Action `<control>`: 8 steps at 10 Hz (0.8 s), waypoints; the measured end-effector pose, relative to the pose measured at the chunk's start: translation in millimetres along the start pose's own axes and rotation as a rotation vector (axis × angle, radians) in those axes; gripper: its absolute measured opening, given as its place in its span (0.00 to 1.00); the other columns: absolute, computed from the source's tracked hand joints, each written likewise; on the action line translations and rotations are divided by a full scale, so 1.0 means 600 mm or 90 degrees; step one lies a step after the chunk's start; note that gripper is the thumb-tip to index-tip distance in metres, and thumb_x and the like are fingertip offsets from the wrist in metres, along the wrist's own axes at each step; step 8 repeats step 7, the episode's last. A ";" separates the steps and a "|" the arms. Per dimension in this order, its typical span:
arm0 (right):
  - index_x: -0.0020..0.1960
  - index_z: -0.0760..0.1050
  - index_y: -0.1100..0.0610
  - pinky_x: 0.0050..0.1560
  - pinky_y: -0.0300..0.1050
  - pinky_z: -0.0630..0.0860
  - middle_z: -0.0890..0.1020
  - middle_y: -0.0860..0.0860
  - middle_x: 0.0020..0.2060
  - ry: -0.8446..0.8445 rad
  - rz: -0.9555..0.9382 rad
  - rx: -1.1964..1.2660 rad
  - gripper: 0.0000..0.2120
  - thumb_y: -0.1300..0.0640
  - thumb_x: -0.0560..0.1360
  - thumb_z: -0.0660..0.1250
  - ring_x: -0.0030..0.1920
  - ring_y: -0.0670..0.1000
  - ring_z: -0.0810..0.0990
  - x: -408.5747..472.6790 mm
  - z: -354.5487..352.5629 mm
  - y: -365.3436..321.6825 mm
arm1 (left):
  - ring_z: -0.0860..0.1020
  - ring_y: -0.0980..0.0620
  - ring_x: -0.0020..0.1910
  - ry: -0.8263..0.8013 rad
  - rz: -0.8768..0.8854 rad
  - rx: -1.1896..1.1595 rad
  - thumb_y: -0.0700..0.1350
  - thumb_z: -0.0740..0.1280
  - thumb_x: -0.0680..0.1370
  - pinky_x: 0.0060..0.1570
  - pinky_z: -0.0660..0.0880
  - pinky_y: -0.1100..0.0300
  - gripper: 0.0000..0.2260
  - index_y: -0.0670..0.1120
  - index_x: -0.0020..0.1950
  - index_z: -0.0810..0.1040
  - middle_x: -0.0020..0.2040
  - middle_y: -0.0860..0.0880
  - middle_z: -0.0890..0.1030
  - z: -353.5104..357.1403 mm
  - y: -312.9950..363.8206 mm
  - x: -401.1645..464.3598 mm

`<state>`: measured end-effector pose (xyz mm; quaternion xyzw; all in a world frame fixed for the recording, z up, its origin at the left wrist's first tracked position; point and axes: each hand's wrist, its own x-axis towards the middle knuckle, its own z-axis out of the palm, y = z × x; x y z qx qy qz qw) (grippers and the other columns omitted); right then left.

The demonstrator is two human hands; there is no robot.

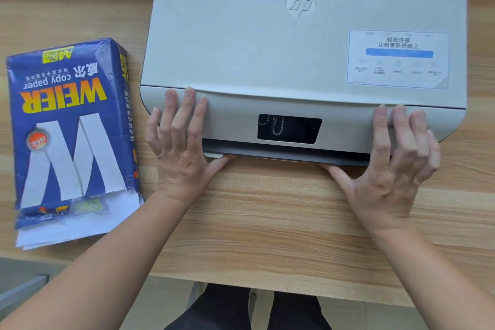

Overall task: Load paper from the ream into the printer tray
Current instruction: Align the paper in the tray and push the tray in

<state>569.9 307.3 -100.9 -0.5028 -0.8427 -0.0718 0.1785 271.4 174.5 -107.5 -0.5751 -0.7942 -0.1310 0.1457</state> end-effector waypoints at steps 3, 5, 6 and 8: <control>0.82 0.57 0.60 0.80 0.63 0.56 0.60 0.58 0.77 -0.042 -0.003 -0.008 0.62 0.36 0.59 0.81 0.79 0.61 0.57 0.001 -0.015 -0.007 | 0.57 0.40 0.83 -0.042 0.001 0.002 0.67 0.78 0.67 0.79 0.58 0.37 0.53 0.42 0.81 0.59 0.80 0.44 0.61 -0.018 0.003 0.000; 0.82 0.58 0.62 0.79 0.65 0.59 0.62 0.61 0.77 -0.116 -0.026 -0.005 0.65 0.35 0.57 0.82 0.79 0.63 0.60 0.012 -0.050 -0.003 | 0.65 0.39 0.81 -0.113 0.018 -0.053 0.65 0.74 0.69 0.79 0.59 0.37 0.47 0.42 0.81 0.66 0.80 0.42 0.67 -0.072 0.002 0.016; 0.81 0.62 0.62 0.79 0.64 0.60 0.68 0.62 0.75 -0.166 -0.030 0.014 0.59 0.35 0.60 0.81 0.78 0.64 0.64 0.026 -0.085 -0.008 | 0.70 0.40 0.77 -0.150 -0.007 -0.123 0.64 0.68 0.74 0.77 0.62 0.44 0.36 0.45 0.77 0.74 0.76 0.43 0.74 -0.110 0.001 0.043; 0.76 0.70 0.61 0.75 0.62 0.66 0.75 0.60 0.69 -0.227 -0.026 0.047 0.47 0.39 0.65 0.79 0.71 0.64 0.74 0.058 -0.128 -0.006 | 0.76 0.42 0.71 -0.185 -0.047 -0.197 0.57 0.68 0.79 0.72 0.67 0.50 0.24 0.47 0.72 0.79 0.72 0.47 0.77 -0.146 -0.001 0.079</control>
